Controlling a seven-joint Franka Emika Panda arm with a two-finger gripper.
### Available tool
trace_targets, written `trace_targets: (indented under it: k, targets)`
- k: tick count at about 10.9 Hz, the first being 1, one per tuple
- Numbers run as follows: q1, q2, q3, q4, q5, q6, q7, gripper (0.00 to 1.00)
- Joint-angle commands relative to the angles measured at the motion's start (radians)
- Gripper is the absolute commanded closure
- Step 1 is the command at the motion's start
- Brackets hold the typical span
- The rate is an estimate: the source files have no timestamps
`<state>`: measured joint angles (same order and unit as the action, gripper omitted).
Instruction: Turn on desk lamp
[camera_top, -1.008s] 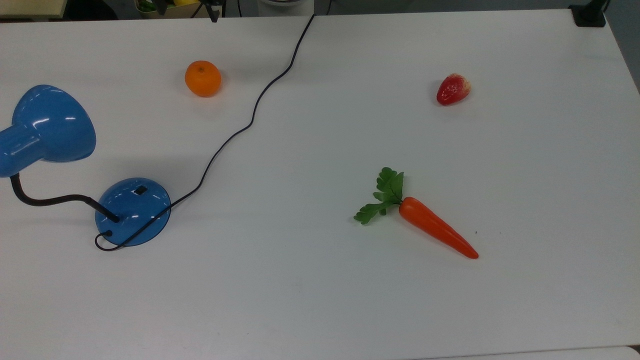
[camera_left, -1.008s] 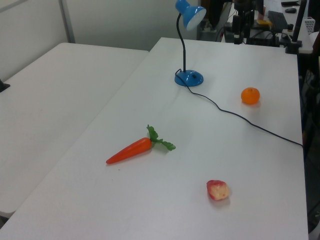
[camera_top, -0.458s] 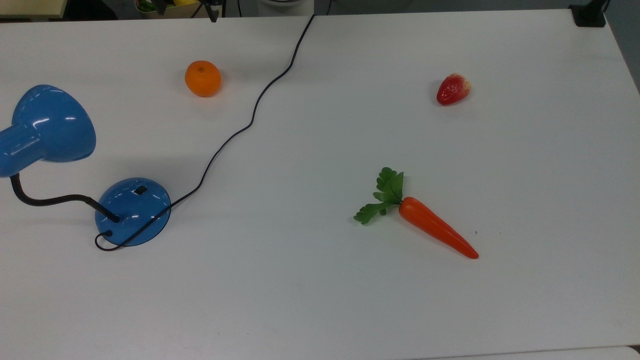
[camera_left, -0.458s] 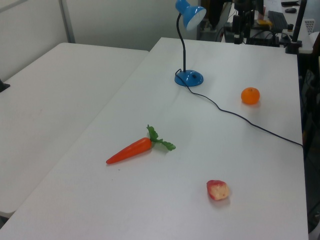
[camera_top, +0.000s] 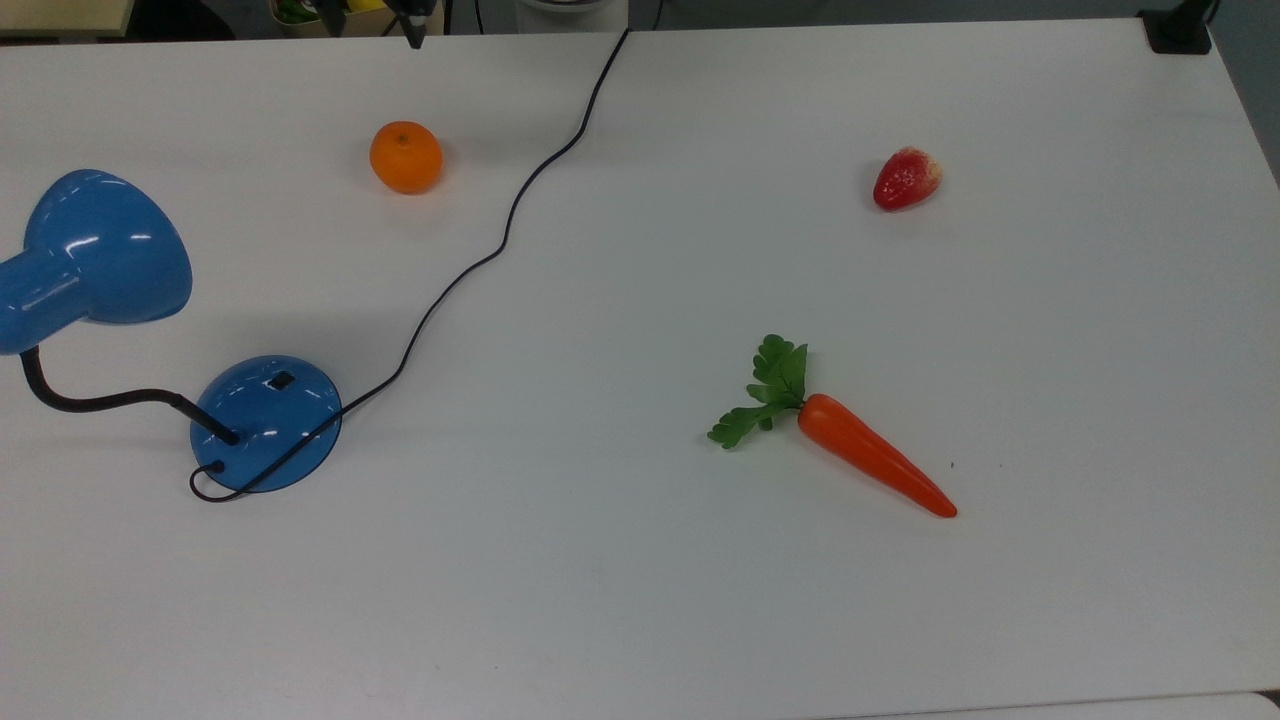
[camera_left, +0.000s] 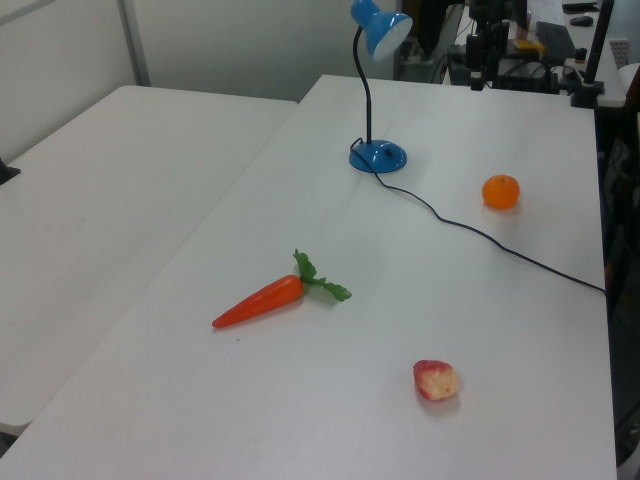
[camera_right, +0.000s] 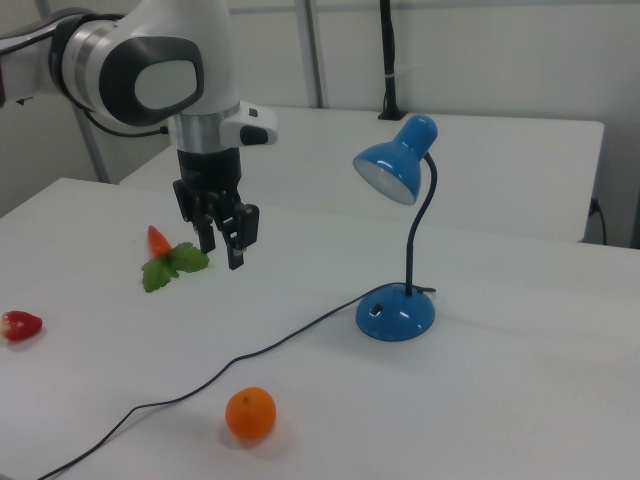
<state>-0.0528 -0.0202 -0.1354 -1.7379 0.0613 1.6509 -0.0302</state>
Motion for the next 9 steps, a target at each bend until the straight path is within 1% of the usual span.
trace_targets:
  k: [1, 2, 3, 6, 9]
  targets:
    - [-0.013, -0.001, -0.010, 0.011, -0.009, -0.022, -0.010, 0.83]
    - [-0.022, 0.000, -0.010, 0.011, -0.006, -0.016, -0.017, 0.91]
    - [-0.022, 0.000, -0.010, 0.005, -0.002, 0.024, -0.017, 0.99]
    - [-0.024, 0.006, -0.012, -0.012, 0.002, 0.101, -0.017, 1.00]
    - [-0.033, 0.008, -0.012, -0.077, 0.003, 0.277, 0.000, 1.00]
